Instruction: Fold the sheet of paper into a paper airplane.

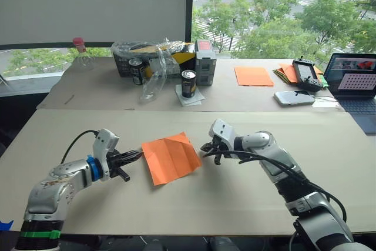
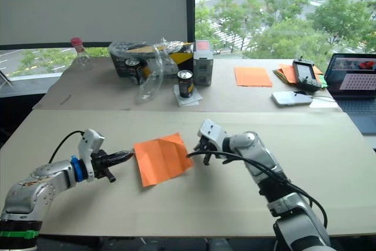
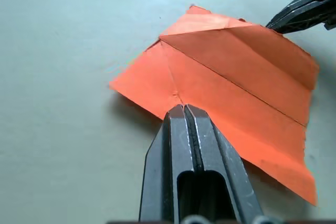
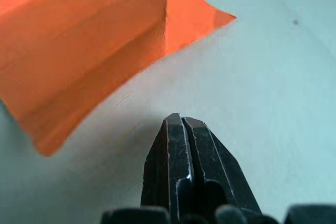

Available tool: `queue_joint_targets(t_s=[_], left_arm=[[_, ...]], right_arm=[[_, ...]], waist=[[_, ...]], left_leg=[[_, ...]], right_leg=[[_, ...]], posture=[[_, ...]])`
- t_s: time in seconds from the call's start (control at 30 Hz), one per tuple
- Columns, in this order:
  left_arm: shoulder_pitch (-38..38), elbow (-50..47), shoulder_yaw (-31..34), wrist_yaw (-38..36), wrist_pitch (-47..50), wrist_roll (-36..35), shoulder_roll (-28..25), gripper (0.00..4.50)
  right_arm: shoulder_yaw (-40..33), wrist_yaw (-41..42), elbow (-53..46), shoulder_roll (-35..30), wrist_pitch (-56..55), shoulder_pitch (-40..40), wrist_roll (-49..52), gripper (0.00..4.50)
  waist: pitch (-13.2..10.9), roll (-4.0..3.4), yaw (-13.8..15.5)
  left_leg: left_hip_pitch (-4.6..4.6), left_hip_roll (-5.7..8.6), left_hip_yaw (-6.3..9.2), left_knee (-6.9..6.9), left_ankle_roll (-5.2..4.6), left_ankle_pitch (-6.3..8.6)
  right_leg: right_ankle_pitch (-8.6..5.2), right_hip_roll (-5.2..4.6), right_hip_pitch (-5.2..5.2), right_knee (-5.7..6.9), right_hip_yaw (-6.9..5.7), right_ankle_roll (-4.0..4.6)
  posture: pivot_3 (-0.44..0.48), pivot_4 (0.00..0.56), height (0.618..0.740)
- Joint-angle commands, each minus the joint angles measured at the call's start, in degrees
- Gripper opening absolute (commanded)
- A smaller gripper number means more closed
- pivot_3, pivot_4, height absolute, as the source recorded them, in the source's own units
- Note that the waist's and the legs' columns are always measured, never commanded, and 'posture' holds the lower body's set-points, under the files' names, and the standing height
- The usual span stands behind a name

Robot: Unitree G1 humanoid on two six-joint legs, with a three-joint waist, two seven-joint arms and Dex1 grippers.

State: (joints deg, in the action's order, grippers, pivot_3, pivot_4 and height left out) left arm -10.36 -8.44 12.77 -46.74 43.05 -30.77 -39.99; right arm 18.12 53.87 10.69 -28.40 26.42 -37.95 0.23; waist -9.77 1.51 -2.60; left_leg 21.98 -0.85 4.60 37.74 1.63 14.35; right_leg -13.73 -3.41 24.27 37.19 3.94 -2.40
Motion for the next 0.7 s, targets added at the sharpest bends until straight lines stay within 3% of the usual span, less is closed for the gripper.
queue_joint_targets(t_s=[0.03,0.3,0.7], left_arm=[[-0.1,-0.7,-0.1,1.2,1.0,1.1,-2.0,0.00],[-4.4,4.2,-11.6,1.1,-4.4,9.2,-0.6,0.00],[-18.9,17.3,-27.0,-6.2,-14.5,20.5,5.0,0.00]], right_arm=[[-2.8,0.0,-2.8,-3.5,0.4,-0.3,-0.3,0.02],[-5.4,0.6,-8.4,-8.8,3.9,0.5,1.0,0.02],[-7.9,-1.2,-18.3,-11.2,11.6,5.1,2.5,0.02]], waist=[[0.0,0.00,0.0],[0.0,0.00,0.4],[0.0,-0.01,1.8]], left_leg=[[0.00,0.00,0.00,0.00,0.00,0.00],[0.01,0.01,-0.02,0.01,0.00,0.00],[0.01,0.08,-0.03,0.12,0.00,-0.01]], right_leg=[[0.00,0.00,-0.01,0.00,0.00,0.00],[0.00,-0.01,-0.03,-0.01,0.00,0.00],[0.03,-0.03,-0.12,-0.03,0.01,-0.05]], posture=[[0.000,0.150,0.730],[0.000,0.150,0.730],[0.000,0.150,0.730]])
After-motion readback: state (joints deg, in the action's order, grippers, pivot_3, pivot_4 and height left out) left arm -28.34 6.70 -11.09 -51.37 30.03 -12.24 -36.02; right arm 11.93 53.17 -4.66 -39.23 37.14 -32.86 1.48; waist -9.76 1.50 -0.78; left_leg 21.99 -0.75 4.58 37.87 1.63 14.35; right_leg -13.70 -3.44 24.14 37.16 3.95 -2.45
